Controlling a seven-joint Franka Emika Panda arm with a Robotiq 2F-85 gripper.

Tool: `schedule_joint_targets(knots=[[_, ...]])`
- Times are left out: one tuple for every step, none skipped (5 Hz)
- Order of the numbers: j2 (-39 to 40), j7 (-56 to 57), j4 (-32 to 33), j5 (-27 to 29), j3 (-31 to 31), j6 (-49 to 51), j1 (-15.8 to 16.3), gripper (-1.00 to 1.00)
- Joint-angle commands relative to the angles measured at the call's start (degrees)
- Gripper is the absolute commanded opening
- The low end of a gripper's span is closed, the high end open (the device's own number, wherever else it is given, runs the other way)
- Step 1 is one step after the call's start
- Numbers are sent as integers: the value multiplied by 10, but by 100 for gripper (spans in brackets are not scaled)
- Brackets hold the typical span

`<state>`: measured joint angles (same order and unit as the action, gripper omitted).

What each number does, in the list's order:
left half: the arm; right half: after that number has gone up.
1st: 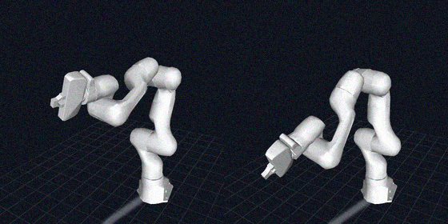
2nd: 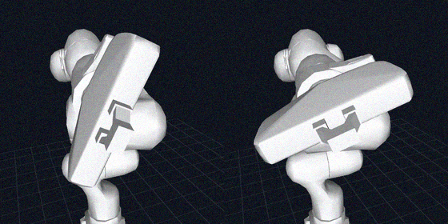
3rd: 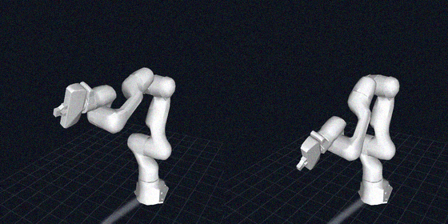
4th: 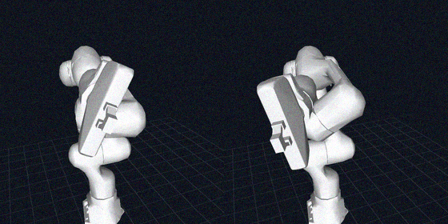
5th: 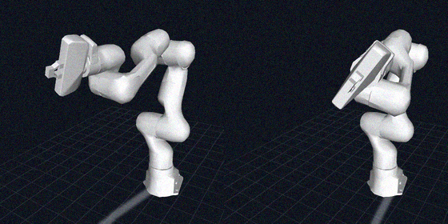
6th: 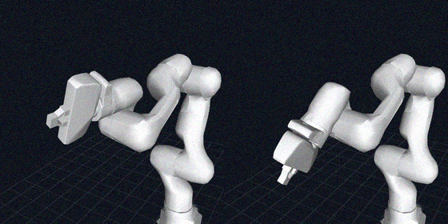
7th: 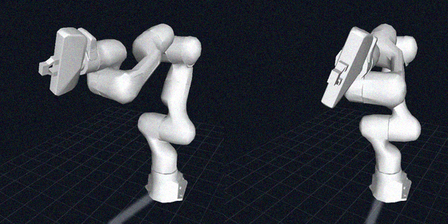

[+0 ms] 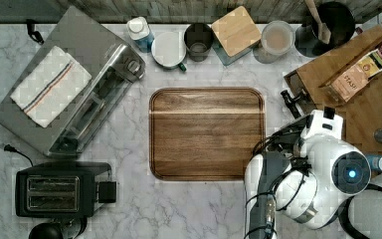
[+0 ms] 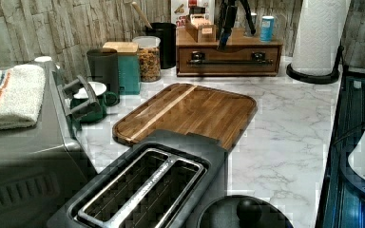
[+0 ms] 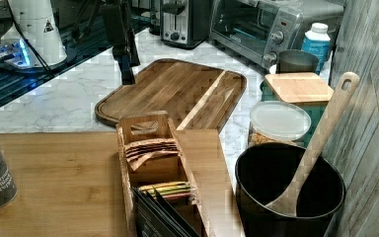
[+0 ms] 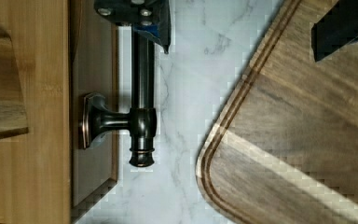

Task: Open the drawer.

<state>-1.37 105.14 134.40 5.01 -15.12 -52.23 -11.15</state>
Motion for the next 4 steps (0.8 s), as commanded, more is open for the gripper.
schedule_joint_targets(knots=[[49, 141, -52, 86, -37, 16, -31, 100], [61, 125, -76, 67, -48, 22, -35, 100], [68, 155, -81, 94, -60, -1, -40, 100], [72, 194, -81, 134, -56, -24, -51, 100]])
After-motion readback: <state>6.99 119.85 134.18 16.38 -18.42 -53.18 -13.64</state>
